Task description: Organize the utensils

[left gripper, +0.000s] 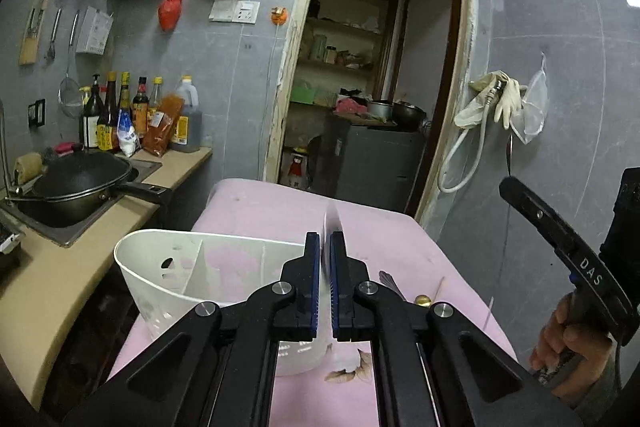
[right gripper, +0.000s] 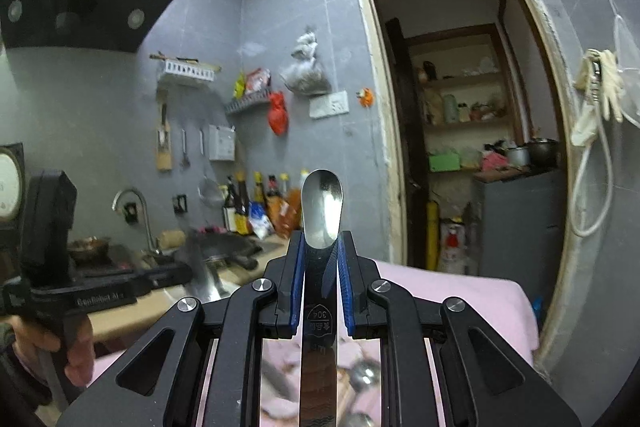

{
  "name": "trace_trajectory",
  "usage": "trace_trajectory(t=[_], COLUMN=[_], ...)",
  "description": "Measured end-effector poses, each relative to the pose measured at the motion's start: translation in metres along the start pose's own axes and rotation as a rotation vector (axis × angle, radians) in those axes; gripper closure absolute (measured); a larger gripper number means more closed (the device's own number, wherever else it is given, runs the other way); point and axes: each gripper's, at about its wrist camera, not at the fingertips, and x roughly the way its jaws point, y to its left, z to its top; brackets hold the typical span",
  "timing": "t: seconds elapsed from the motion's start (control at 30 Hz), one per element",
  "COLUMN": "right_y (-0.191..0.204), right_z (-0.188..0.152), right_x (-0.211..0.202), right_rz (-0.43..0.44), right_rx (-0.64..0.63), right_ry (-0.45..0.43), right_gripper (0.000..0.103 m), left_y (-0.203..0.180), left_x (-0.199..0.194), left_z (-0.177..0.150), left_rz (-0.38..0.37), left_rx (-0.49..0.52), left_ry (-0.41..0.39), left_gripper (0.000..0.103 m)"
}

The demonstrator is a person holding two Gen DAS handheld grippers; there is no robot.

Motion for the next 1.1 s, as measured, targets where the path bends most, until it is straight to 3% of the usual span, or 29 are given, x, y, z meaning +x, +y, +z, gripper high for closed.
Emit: trace_trajectory(t=[0.17,0.33,0.4,0.47,0.53,0.63,0.8,0.9,0.97,1.1], right_y=[-0.003,-0.007,-0.01,-0.014,-0.018,-0.021,-0.022,-0.024,-0.024,-0.02], right_z=[-0.002,-0.015,-0.018,-0.023,-0.028,-0.033,-0.037,-0.038,-0.039,-0.042], right_x=[0.012,0.016,0.013,0.01,0.008,0.007,0.008,0.007,0.007,0.008], right_rz=[0.023,0.016,0.008,0.002,0.002,0.004,0.008,0.009,0.01,0.011], right_rx=[0.043,0.05,0.049,0.049,0.057,0.077,0.09,0.098,0.097,0.083], right_ry=[0.011,0.063,0.078,0.096,0.11,0.121,0.134,0.138,0.143,0.151], right_gripper=[0.09,0.09,0.089,0.089,0.089,0.089,0.089,0.089,0.089,0.089], left_y=[0.013,0.018,0.02,0.024,0.03,0.037,0.039,0.039,0.038,0.033], left_x=[0.013,0.017,0.017,0.02,0.025,0.041,0.072,0.084,0.091,0.089], left_z=[-0.012,-0.035,-0.046,-0.06,-0.071,-0.079,-0.087,-0.088,-0.09,-0.088], left_rz=[-0.012,-0.076,-0.077,-0.088,-0.089,-0.051,-0.058,-0.054,-0.042,-0.046], left_rx=[-0.029,-0.055,-0.05,-0.059,-0.093,-0.137,-0.193,-0.225,-0.237,-0.249], left_ry=[0.063,0.15,0.197,0.265,0.314,0.385,0.511,0.536,0.555,0.52], left_gripper=[0.103,0.101,0.095,0.062,0.056,0.056,0.056,0.07,0.092,0.096])
